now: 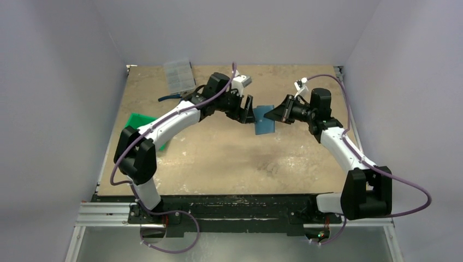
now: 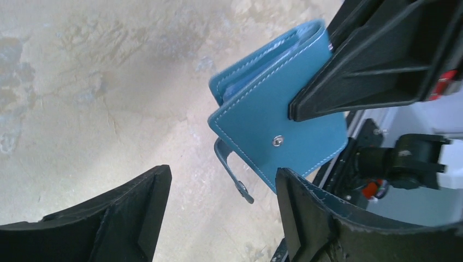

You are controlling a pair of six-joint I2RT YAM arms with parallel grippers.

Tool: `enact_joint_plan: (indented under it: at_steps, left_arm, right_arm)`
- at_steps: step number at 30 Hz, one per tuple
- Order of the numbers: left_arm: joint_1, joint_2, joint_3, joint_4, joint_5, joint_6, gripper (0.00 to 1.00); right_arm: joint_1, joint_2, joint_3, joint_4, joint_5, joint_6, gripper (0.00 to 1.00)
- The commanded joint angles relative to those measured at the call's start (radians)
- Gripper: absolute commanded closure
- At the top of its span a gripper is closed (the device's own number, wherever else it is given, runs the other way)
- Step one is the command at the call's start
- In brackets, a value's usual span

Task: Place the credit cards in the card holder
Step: Open the card holder at the center of the board.

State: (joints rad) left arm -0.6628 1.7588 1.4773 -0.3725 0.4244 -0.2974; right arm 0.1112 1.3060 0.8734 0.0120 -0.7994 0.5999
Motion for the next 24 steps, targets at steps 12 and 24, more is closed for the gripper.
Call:
enact_joint_plan:
  at_steps: [12, 24]
  left_arm:
    - [0.024, 0.032, 0.045, 0.030, 0.208, -0.033, 0.27]
    - [0.023, -0.003, 0.078, -0.057, -0.007, 0.003, 0.89]
  right_arm:
    - [0.002, 0.039, 0.084, 0.043, -0.091, -0.020, 1.00]
    - [0.002, 0.029, 0.108, -0.038, -0.082, -0.072, 1.00]
